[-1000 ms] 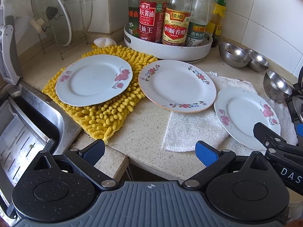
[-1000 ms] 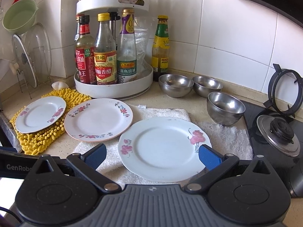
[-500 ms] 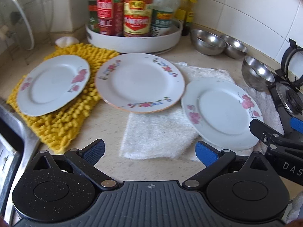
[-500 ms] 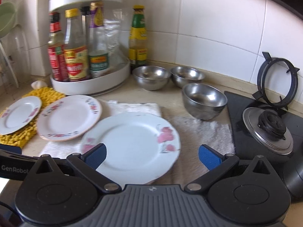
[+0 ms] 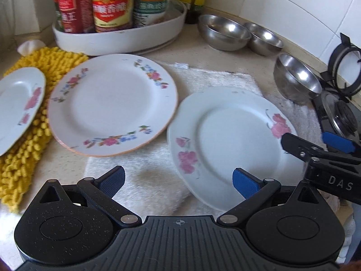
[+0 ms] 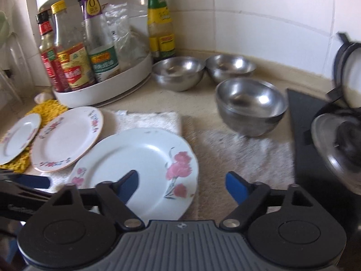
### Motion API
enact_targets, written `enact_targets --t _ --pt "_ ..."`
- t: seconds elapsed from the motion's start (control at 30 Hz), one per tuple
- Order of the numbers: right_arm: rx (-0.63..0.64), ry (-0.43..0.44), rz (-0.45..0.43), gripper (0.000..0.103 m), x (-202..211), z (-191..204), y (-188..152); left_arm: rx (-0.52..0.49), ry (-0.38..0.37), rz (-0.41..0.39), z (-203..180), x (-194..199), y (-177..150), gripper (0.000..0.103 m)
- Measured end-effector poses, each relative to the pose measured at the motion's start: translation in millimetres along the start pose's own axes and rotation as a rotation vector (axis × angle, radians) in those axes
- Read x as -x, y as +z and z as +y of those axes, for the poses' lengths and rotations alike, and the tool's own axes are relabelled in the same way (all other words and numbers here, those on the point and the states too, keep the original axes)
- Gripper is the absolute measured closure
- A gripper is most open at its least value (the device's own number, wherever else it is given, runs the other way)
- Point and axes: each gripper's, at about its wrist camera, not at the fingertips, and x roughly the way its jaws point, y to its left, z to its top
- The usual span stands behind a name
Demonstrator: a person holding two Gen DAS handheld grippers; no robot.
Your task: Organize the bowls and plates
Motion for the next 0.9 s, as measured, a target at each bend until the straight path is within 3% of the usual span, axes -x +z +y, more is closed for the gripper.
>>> enact_targets --t 0.17,0.4,0.5,0.57,0.9 --pt "-0.033 0.149 0.041 0.034 -12 -12 2 -0.026 -0.051 0.039 -4 -13 6 0.002" --pt "-0.034 0.248 0.067 0.035 -24 -27 9 -0.069 -0.128 0.054 -14 -20 14 0.000" --pt "-0.035 0.274 0.072 0.035 -24 -31 9 -0.136 -0.106 0.042 -29 -26 15 0.000" --pt "-0.052 0.309 0.072 0.035 -22 -37 9 -0.121 -0.090 0.040 -33 -26 16 0.000" --pt "-0.056 0.304 0.057 0.035 -5 -62 7 -0.140 -0.129 0.032 -45 -14 16 0.001"
